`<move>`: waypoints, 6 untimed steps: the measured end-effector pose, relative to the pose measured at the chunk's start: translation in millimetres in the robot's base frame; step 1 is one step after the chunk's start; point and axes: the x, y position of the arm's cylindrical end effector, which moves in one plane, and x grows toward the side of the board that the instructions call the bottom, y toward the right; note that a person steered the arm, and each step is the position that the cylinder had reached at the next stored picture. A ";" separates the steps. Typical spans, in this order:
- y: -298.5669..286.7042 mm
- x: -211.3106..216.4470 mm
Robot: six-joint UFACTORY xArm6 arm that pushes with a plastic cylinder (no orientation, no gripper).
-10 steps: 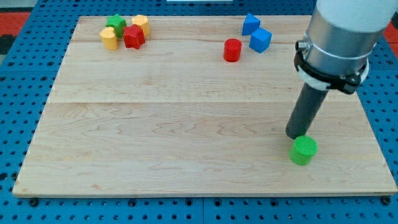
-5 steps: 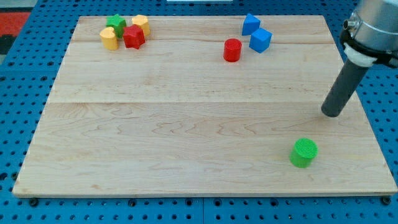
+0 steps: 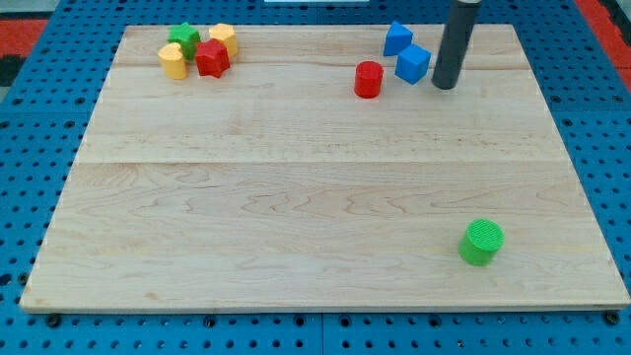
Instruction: Push the blue triangle to red circle
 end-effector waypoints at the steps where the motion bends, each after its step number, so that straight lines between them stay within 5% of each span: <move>1: 19.7 -41.5; 2: -0.3 -119.9; 4: -86.6 -106.4; 5: -126.2 -62.9; 6: -99.2 -49.4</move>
